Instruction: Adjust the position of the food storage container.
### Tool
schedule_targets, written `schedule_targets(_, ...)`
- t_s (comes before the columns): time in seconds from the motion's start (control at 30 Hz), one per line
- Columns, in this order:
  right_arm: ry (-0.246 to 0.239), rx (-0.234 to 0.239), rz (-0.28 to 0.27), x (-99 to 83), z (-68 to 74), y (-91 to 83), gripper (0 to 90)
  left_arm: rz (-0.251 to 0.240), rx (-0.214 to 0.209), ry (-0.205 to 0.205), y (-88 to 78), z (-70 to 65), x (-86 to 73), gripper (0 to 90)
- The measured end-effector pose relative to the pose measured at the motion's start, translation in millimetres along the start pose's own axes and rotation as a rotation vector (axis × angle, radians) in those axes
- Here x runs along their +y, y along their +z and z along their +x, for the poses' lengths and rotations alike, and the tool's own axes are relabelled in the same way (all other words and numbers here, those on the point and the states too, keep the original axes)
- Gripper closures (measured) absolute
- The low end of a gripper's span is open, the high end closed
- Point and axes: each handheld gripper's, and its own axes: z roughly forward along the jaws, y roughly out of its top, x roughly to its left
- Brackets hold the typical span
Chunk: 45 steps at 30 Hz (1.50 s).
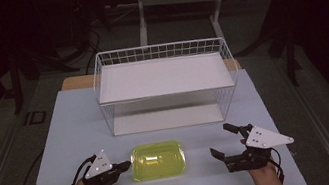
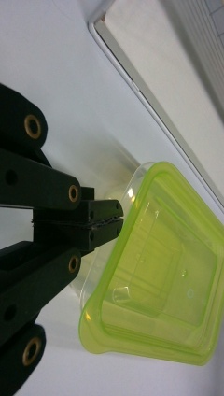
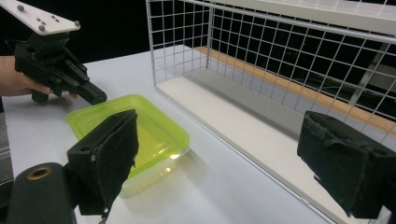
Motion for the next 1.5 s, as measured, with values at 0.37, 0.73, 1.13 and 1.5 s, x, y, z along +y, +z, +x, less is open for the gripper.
schedule_targets(0.37, 0.000, 0.003, 0.002, -0.5, -0.8, 0.3, 12.5, 0.003, -0.031, 0.023, 19.7, -9.8, 12.4, 90.0)
schedule_targets(0.73, -0.001, 0.001, 0.004, -1.0, -1.2, 0.2, 12.5, -0.010, -0.068, 0.022, 41.4, -17.1, 23.6, 90.0)
schedule_targets(1.13, -0.006, 0.003, 0.009, -1.0, 0.3, 0.7, 12.5, -0.051, -0.068, 0.010, 41.7, -19.3, 29.8, 89.9)
schedule_targets(1.5, -0.015, -0.042, 0.054, 2.8, 10.9, 7.8, 12.2, -0.165, -0.138, -0.166, 26.8, -14.5, 46.5, 13.3)
